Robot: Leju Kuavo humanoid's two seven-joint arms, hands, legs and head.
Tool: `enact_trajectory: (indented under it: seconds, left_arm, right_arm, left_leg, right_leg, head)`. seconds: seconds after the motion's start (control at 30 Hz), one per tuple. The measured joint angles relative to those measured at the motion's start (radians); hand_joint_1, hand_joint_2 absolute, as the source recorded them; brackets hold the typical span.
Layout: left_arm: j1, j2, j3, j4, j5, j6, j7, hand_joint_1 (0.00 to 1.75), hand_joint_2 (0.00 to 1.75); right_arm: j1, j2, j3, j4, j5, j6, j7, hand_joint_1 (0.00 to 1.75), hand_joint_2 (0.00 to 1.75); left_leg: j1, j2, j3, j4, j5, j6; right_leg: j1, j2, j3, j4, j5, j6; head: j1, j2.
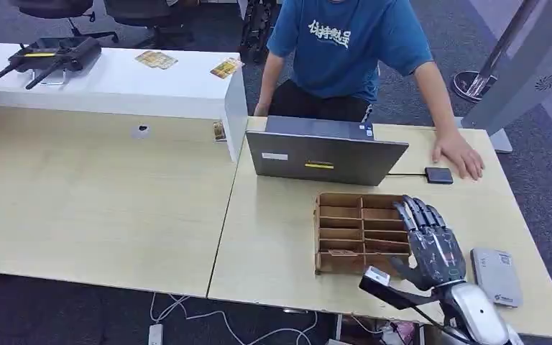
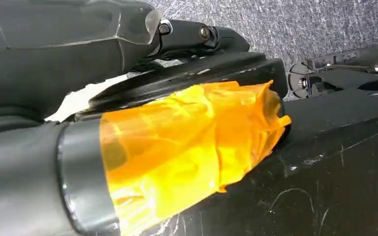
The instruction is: Pass the card to the sensor for recognition and then transmit it.
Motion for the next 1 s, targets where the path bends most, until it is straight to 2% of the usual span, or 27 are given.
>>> enact_trajectory:
  seconds: [0.27,1.0]
  left_arm:
    - [0.000,0.000,0.000,0.000,0.000,0.000,0.000,0.00,0.00]
    - [0.000,0.000,0.000,0.000,0.003,0.000,0.000,0.00,0.00]
  right_arm:
    - [-0.055,0.001,0.041,0.057,-0.003,-0.002,0.000,0.00,1.75]
    - [-0.065,0.001,0.066,0.081,-0.012,-0.005,0.011,0.00,1.75]
  left_leg:
    - [0.000,0.000,0.000,0.000,0.000,0.001]
    - [0.000,0.000,0.000,0.000,0.000,0.001]
  right_leg:
    - [0.000,0.000,0.000,0.000,0.000,0.000]
    - [0.000,0.000,0.000,0.000,0.000,0.001]
  head:
    - [0.000,0.000]
    - [0.000,0.000]
